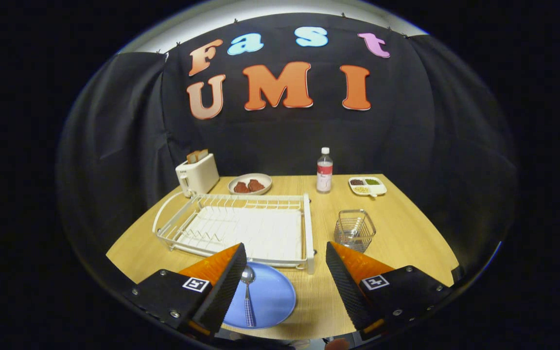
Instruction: Take the plate from the dish rack, then take the spoon from the basket and place it into the plate.
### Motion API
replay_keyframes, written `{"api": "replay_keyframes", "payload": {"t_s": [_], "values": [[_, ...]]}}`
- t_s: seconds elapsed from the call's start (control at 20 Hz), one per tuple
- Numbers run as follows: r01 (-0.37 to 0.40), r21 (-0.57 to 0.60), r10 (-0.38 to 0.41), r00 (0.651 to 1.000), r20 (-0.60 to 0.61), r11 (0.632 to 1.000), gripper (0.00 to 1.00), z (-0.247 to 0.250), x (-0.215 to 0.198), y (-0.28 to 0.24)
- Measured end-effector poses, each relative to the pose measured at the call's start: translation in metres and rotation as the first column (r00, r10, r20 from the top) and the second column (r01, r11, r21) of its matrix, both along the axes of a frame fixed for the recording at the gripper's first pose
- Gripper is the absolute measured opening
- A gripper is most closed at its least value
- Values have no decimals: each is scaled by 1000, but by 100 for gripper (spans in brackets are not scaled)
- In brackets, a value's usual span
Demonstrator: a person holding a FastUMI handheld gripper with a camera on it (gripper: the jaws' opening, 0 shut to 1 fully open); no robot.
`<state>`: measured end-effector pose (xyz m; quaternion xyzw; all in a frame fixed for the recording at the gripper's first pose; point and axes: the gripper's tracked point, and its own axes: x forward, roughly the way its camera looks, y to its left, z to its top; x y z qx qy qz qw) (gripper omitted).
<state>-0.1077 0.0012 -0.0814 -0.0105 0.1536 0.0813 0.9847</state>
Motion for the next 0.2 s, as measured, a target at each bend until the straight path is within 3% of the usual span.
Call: {"api": "replay_keyframes", "payload": {"t_s": [0.2], "values": [[43,-24,-41,996,82,999,97,46,10,-24]]}}
